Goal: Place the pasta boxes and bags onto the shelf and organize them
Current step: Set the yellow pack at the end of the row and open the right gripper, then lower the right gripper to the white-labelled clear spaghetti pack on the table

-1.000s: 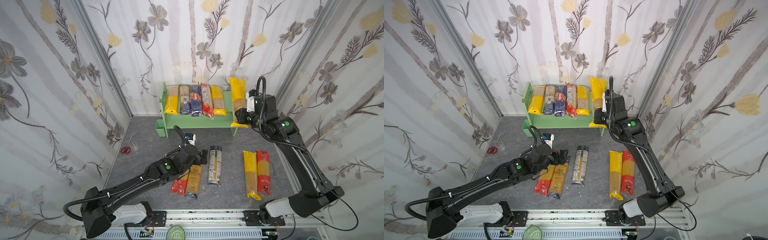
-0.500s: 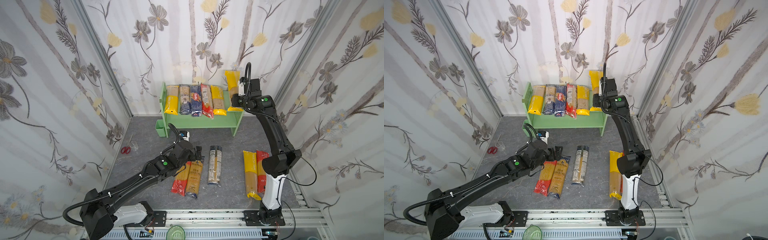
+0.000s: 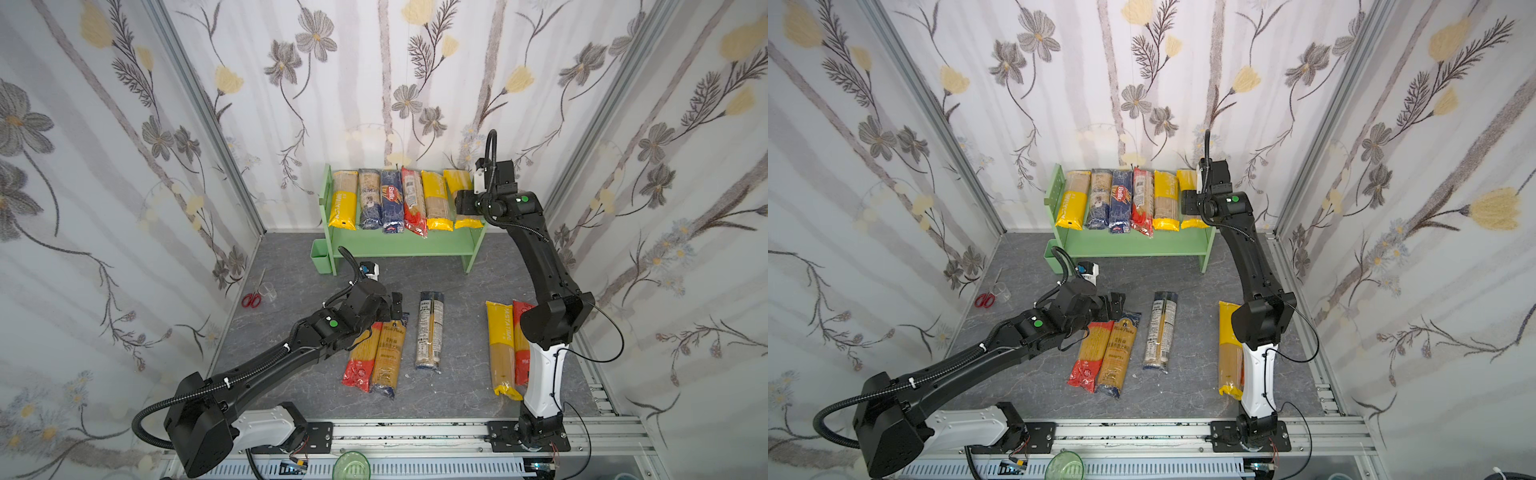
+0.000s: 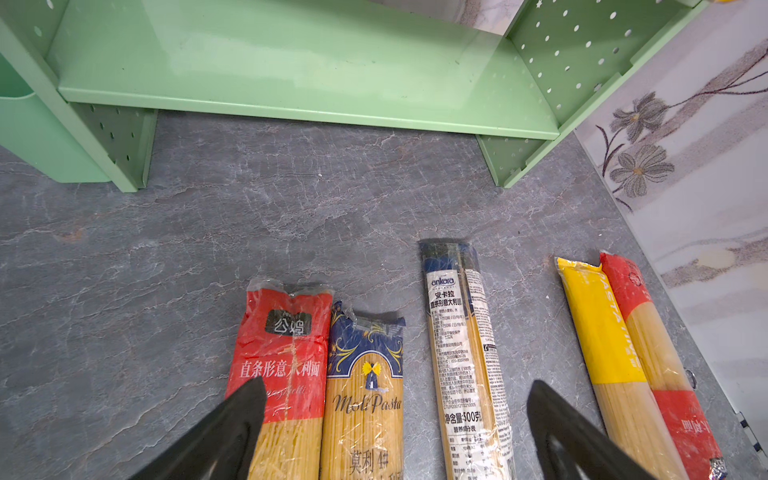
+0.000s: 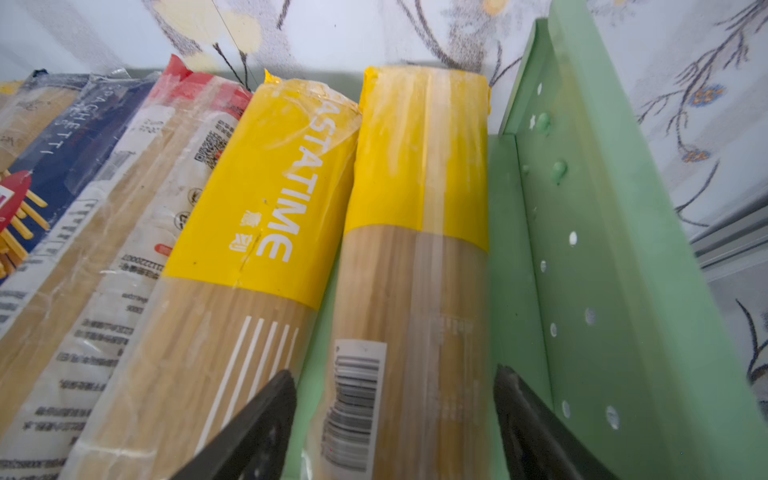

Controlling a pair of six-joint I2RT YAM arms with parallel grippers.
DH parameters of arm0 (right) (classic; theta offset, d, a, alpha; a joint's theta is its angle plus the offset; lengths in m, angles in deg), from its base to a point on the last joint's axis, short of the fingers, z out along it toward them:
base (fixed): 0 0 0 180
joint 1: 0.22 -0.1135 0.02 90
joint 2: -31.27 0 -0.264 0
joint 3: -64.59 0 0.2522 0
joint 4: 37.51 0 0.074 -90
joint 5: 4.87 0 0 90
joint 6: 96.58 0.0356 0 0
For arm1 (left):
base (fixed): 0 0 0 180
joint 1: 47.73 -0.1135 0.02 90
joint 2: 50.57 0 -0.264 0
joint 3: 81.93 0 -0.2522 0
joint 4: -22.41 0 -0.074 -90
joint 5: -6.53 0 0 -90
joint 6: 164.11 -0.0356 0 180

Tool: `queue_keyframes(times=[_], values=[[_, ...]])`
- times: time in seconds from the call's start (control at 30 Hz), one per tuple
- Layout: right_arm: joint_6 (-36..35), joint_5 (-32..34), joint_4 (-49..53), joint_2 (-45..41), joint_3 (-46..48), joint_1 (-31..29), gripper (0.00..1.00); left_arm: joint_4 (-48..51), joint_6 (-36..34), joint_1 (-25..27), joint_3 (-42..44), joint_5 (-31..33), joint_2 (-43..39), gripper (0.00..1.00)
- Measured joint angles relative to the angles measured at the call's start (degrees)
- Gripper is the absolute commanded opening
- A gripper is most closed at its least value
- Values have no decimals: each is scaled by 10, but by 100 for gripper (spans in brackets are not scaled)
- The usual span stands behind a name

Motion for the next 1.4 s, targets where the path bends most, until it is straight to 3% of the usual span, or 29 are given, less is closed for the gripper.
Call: queue_keyframes(times=[0.23, 0.33, 0.63, 1.0, 1.2, 1.4], values=[[1, 20, 14, -47, 8, -5, 94, 0, 15, 0, 13, -9, -15, 100], [5, 37, 9, -105, 63, -7, 99, 0, 24, -1, 28, -10, -34, 100], [51, 71, -65, -355, 439, -56, 100, -3, 64, -1, 136, -12, -135, 100], [183, 92, -154, -607, 836, -198, 100, 0, 110, 6, 274, -46, -324, 100], [265, 96, -205, -687, 986, -277, 100, 2, 135, 20, 317, -63, -364, 100], [338, 125, -259, -685, 1063, -379, 100, 2, 155, 44, 342, -61, -381, 100]])
